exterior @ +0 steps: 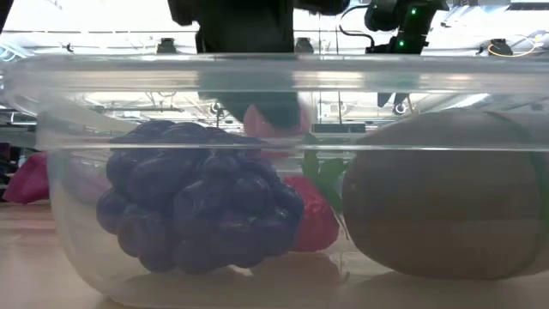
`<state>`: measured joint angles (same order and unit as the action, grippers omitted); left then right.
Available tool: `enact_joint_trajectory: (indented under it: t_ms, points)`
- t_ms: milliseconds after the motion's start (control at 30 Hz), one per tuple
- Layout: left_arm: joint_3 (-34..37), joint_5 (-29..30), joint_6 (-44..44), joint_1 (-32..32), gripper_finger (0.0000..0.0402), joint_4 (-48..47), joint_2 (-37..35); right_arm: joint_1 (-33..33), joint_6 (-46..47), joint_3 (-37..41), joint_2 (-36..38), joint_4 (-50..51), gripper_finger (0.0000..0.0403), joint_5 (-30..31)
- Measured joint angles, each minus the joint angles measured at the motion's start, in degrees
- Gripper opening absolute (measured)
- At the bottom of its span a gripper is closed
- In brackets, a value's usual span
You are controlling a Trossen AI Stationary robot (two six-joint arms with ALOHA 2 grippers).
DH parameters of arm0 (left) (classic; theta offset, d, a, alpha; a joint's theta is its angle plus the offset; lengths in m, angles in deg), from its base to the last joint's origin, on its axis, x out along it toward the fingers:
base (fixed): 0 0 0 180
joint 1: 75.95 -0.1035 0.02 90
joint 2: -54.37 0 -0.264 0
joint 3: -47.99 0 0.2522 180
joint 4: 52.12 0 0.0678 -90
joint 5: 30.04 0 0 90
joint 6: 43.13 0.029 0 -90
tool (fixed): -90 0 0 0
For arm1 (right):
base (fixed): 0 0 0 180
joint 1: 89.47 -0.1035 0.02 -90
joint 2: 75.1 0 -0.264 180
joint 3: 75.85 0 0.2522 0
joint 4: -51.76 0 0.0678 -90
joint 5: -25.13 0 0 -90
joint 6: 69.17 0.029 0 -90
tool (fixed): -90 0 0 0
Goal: Pick and placing Produce into tupperware
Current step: Put the top pink peach into the transparent container
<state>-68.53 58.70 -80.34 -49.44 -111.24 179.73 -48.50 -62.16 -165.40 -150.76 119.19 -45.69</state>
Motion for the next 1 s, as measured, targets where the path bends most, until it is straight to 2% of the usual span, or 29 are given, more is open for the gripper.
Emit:
enact_joint_trajectory:
  t_ms: [1000]
  points:
    - [0.08, -0.35, -1.60, -0.08, 0.0120, -1.02, 1.65, 0.00, -0.15, 0.00, 0.00, 0.02, 0.0290, -0.04]
